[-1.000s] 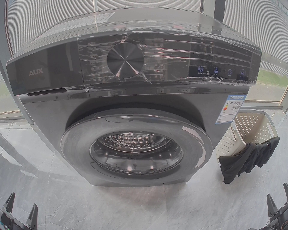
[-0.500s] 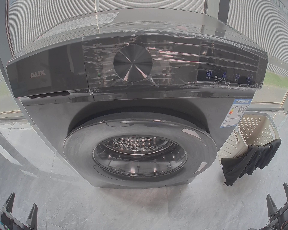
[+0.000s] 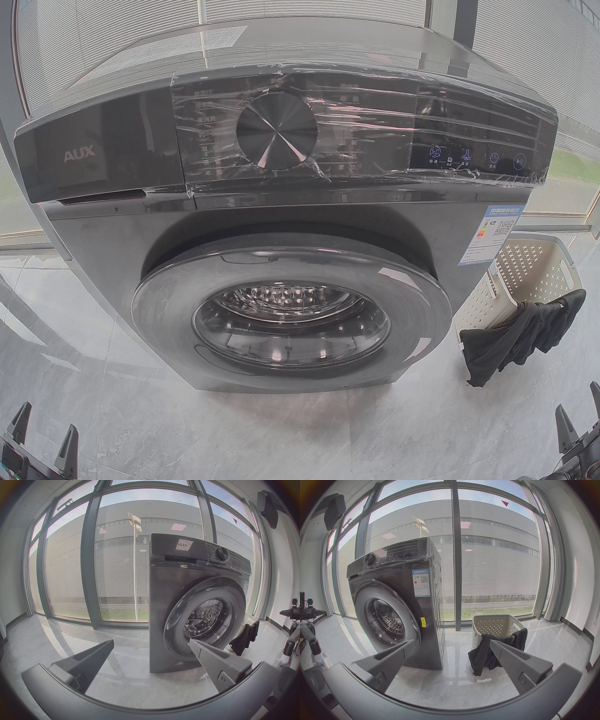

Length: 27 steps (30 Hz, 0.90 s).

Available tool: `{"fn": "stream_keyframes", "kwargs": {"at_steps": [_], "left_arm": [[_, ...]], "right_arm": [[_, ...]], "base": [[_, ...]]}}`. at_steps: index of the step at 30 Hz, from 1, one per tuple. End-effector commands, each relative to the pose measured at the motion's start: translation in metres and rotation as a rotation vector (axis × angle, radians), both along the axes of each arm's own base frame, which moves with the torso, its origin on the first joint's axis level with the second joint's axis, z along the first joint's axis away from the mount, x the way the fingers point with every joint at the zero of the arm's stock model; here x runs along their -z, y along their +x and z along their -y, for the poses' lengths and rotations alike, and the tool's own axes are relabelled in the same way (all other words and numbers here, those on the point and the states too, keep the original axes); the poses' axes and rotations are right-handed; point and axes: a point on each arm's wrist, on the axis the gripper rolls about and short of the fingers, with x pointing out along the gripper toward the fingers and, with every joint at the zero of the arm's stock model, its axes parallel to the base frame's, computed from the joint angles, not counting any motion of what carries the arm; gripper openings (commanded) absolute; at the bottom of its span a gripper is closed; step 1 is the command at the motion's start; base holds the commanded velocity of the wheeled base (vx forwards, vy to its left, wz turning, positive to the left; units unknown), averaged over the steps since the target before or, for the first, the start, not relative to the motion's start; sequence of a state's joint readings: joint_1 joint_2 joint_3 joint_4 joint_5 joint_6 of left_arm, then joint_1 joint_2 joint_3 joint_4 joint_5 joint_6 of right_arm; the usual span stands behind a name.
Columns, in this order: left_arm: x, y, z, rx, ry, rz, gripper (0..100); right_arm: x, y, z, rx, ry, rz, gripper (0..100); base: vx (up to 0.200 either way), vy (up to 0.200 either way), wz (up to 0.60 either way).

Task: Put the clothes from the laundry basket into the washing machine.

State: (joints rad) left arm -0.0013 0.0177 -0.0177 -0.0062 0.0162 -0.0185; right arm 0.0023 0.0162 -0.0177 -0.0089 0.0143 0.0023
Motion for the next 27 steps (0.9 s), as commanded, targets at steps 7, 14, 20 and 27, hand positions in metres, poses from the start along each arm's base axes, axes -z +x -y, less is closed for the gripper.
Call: {"fn": "stream_keyframes", "kwargs": {"at_steps": [7, 14, 20, 27], "left_arm": [[0.005, 0.000, 0.000, 0.000, -0.001, 0.000, 100], [0.005, 0.000, 0.000, 0.001, -0.001, 0.000, 100], [0.005, 0.000, 0.000, 0.001, -0.001, 0.000, 100], [0.005, 0.000, 0.000, 0.001, -0.003, 0.000, 100]], "right_arm": [[0.005, 0.000, 0.000, 0.003, -0.004, -0.001, 100], [0.005, 0.000, 0.000, -0.006, -0.002, -0.001, 100], [0.005, 0.000, -0.001, -0.029, -0.020, 0.001, 100], [-0.051, -0.014, -0.003, -0.137, -0.021, 0.175, 100]], "base": [[0.000, 0.000, 0.00], [0.000, 0.000, 0.00], [0.000, 0.000, 0.00], [0.086, 0.000, 0.00]]}}
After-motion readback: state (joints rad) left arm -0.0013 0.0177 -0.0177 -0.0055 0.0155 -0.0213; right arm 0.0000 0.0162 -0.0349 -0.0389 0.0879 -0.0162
